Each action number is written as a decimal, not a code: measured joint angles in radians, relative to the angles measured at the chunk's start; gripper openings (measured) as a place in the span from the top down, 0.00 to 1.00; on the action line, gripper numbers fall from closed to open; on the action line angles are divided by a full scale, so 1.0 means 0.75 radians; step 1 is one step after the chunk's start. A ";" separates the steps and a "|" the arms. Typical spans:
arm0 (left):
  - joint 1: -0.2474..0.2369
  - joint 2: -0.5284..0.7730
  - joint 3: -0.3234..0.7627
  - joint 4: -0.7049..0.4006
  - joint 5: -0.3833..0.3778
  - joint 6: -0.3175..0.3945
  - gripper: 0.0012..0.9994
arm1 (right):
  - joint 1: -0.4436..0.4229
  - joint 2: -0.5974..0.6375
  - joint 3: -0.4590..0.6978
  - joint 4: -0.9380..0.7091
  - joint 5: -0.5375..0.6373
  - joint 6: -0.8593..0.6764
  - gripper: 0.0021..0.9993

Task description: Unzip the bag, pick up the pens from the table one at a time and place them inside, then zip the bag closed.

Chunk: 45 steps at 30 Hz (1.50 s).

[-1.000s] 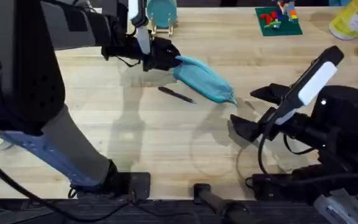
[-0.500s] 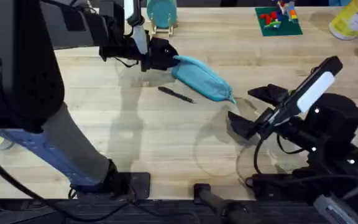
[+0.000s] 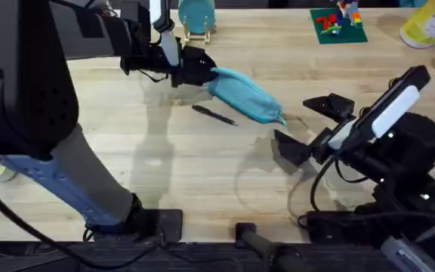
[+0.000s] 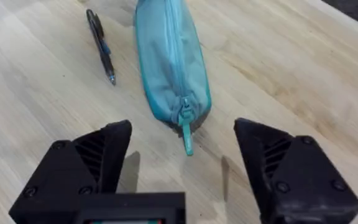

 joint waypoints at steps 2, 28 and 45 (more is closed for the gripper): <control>0.000 0.000 0.000 0.000 0.000 0.000 0.96 | 0.000 0.000 0.000 -0.002 -0.004 0.005 0.00; 0.000 -0.001 0.000 0.009 0.001 0.000 0.96 | 0.000 0.016 0.066 -0.127 0.132 0.554 0.00; 0.000 0.000 0.000 0.011 0.000 0.000 0.96 | 0.004 0.733 0.483 -0.198 0.135 0.612 0.00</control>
